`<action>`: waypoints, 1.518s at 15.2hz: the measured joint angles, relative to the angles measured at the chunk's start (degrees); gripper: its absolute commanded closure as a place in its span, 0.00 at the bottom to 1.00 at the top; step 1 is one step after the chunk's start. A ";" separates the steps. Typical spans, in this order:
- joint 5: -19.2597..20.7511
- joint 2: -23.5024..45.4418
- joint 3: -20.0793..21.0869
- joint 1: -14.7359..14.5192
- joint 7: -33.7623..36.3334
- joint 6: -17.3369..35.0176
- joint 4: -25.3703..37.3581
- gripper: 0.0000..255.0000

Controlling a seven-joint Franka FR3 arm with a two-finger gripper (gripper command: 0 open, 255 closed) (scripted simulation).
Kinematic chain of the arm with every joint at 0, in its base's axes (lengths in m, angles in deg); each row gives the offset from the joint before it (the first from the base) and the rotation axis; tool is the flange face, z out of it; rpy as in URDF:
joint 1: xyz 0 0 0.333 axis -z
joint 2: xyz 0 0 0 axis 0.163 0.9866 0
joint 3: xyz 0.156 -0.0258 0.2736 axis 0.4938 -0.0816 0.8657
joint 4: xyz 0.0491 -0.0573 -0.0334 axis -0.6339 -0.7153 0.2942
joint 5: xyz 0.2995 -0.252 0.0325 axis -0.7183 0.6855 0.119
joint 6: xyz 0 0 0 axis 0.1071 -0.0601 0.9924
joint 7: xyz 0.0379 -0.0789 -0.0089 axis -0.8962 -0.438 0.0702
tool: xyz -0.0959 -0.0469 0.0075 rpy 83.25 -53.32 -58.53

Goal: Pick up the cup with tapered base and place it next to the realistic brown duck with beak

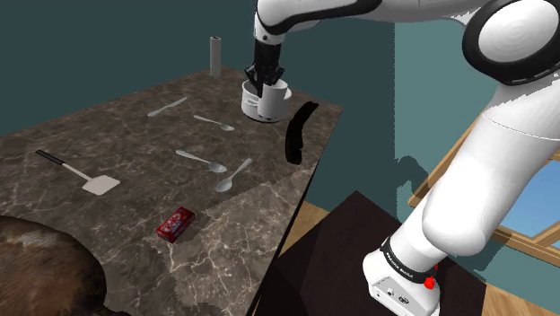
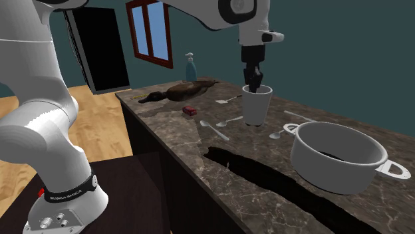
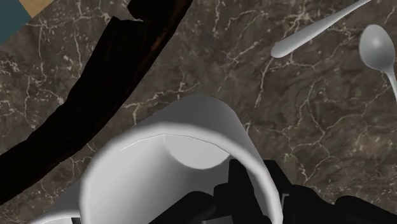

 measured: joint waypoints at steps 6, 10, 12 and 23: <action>-0.13 -0.27 0.12 -0.15 -0.22 -4.75 4.48 1.00; -0.22 -0.34 0.08 -0.10 -0.63 -7.83 7.51 1.00; -0.23 -1.02 0.31 -0.39 -0.17 -8.57 7.52 1.00; -1.21 -12.90 6.16 -6.35 11.51 -7.46 -6.46 1.00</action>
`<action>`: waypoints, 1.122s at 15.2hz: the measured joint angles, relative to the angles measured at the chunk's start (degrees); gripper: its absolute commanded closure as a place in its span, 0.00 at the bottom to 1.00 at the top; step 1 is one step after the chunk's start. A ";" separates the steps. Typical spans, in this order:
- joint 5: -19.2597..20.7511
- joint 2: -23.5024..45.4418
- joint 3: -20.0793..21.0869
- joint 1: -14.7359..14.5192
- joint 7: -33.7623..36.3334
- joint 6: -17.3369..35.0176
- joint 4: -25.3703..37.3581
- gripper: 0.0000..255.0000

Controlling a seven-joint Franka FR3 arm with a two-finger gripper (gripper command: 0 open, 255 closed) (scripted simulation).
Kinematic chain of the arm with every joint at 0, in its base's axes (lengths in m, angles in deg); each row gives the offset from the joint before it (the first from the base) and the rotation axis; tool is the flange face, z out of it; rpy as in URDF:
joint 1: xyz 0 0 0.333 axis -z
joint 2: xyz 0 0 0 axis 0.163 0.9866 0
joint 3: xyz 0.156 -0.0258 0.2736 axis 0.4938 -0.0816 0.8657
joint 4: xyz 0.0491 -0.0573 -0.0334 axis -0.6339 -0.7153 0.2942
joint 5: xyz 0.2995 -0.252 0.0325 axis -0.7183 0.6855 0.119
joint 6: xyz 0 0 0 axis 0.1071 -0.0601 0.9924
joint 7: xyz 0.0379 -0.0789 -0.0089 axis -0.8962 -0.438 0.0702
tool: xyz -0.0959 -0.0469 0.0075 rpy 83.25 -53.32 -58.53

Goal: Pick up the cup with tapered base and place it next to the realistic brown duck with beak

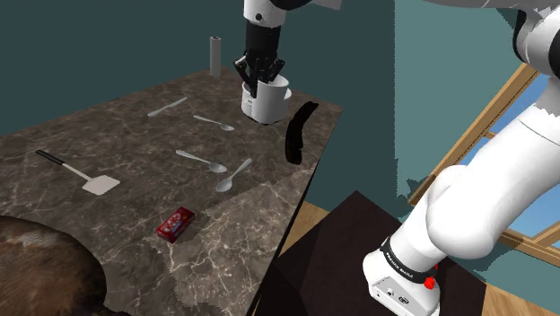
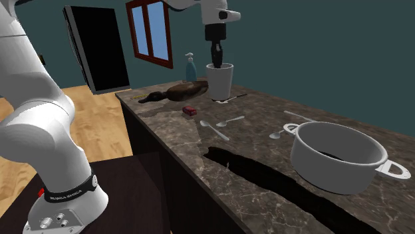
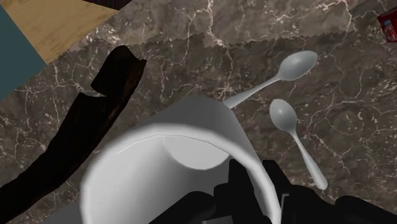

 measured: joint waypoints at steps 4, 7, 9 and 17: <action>-0.65 -2.15 2.82 -2.31 4.94 -0.11 -2.39 1.00; -1.59 -4.84 5.07 -4.17 8.69 -0.68 -4.72 1.00; -1.98 -5.28 6.53 -5.22 11.05 -1.28 -4.71 1.00; -3.79 -6.64 13.13 -9.79 21.61 -2.57 -5.31 1.00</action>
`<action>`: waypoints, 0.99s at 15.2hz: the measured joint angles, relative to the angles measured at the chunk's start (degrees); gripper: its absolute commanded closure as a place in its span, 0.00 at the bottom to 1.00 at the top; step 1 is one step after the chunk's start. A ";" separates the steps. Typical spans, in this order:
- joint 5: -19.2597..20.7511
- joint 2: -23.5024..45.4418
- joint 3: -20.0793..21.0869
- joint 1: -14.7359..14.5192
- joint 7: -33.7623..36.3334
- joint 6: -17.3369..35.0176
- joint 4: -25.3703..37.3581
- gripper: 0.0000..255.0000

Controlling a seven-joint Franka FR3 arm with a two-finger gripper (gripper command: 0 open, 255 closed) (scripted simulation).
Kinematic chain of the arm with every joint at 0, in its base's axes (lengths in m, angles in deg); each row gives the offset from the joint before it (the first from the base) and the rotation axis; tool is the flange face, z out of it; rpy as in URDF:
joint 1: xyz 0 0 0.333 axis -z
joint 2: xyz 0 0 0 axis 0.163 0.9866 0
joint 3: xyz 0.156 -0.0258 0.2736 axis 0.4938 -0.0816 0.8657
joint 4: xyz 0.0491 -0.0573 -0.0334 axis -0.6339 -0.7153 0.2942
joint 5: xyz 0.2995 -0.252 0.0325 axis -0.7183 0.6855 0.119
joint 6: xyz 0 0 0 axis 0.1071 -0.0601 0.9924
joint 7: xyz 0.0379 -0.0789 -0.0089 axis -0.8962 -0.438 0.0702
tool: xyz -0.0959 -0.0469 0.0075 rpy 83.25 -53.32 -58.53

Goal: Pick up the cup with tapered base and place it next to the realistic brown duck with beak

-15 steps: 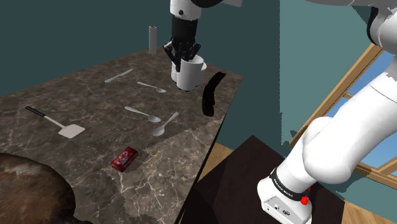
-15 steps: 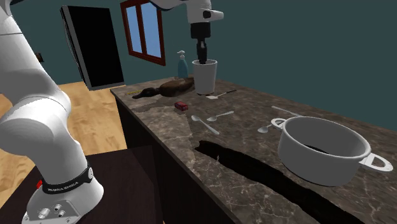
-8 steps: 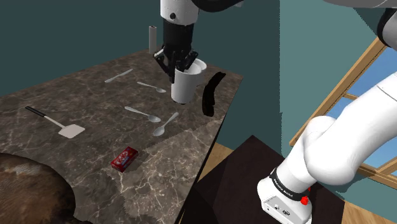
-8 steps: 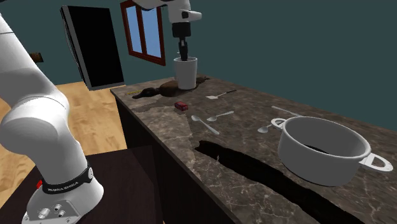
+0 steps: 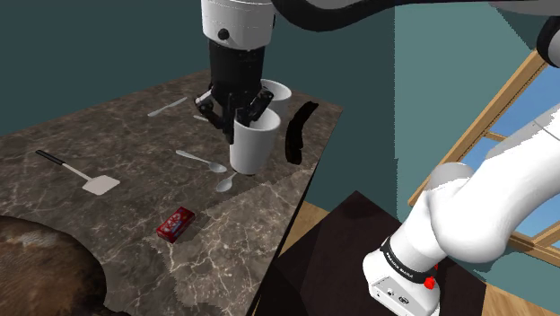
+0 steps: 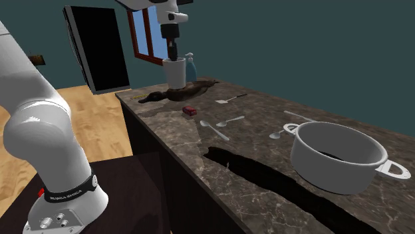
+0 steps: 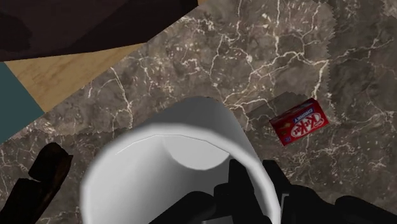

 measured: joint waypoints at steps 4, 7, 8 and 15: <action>-0.32 1.12 3.63 -2.16 5.73 -0.66 1.44 1.00; -0.48 2.04 6.29 -3.79 10.02 -1.14 2.55 1.00; -0.42 2.45 7.02 -4.21 11.23 -1.67 3.39 1.00; 1.05 6.96 12.10 -7.13 19.77 -1.19 6.37 1.00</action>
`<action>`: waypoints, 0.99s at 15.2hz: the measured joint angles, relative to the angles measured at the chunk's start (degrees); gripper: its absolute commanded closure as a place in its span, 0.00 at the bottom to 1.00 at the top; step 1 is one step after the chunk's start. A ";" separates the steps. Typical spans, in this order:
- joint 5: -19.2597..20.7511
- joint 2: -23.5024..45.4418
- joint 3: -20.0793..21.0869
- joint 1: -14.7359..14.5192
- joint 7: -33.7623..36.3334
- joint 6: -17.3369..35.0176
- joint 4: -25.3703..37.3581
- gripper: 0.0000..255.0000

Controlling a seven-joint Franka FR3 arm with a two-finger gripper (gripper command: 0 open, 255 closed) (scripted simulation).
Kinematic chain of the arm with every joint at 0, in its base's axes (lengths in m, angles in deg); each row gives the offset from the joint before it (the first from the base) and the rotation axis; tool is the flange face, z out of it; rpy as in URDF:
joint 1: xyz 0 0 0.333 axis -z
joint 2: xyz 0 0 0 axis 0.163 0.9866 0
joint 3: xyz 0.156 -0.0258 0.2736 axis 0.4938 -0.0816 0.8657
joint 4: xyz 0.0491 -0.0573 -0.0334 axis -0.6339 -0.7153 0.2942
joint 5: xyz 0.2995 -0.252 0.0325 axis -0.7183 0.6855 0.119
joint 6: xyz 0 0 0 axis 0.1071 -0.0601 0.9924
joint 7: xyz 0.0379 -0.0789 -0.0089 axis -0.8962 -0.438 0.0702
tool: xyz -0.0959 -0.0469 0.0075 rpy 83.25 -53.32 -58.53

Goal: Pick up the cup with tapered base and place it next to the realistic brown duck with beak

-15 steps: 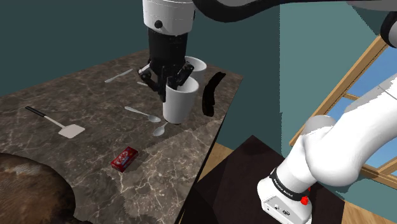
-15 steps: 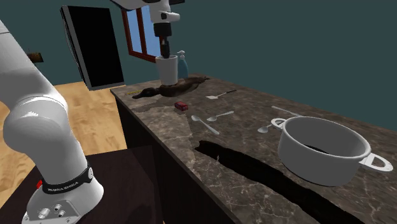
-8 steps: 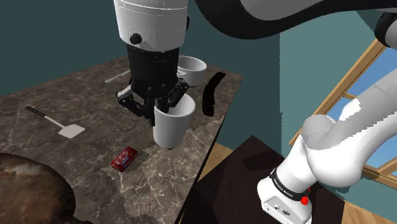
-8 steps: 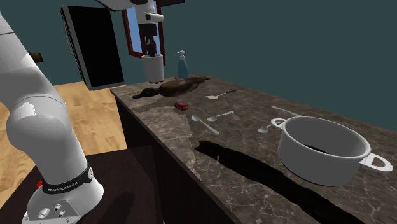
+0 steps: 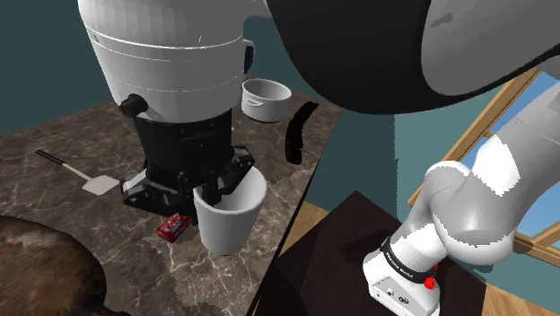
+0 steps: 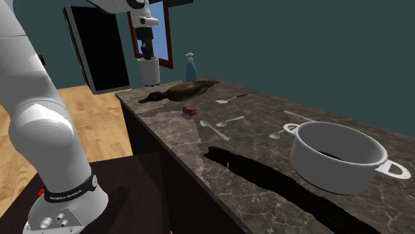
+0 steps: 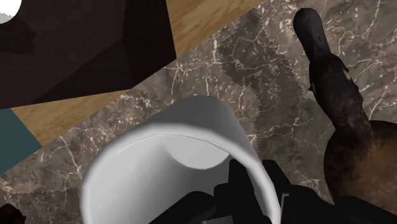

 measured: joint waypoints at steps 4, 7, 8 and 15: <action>0.10 0.22 0.21 -0.14 0.51 2.82 -2.66 1.00; 0.28 0.51 0.25 -0.13 0.69 5.12 -4.75 1.00; 0.42 0.74 0.29 -0.14 0.82 5.94 -5.38 1.00; 0.95 1.55 0.51 -0.22 1.56 11.33 -10.15 1.00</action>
